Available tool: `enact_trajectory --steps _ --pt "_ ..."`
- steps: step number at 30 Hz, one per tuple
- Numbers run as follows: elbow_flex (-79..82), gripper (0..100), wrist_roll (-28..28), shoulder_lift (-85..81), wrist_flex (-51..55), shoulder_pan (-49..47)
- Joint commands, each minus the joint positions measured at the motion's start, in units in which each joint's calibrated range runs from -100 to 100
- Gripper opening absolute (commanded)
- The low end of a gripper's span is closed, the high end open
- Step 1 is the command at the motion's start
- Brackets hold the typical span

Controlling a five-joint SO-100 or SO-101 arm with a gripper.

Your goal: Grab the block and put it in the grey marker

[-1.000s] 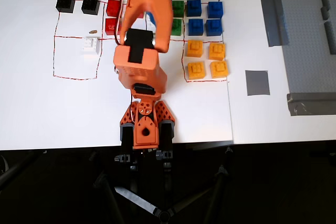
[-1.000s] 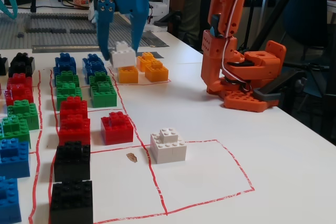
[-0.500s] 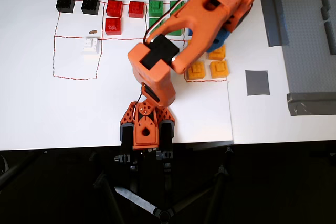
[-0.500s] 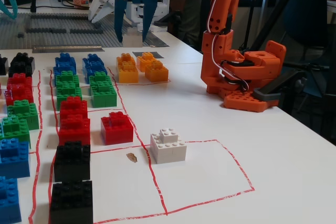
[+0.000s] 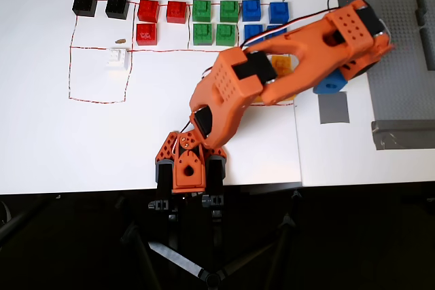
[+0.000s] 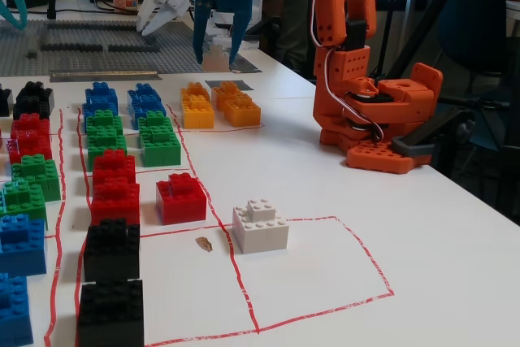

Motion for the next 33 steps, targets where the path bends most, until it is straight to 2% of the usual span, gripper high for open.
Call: enact_trajectory --steps 1,12,29,30,33 --pt "-10.0 0 2.9 -1.0 -0.5 2.9" --pt "-28.2 0 9.2 13.2 -0.6 10.5" --pt "-34.8 0 8.7 22.7 1.0 12.3" --pt "-34.8 1 8.7 23.0 1.0 12.5" --pt "-34.8 19 8.9 23.4 1.1 13.1"
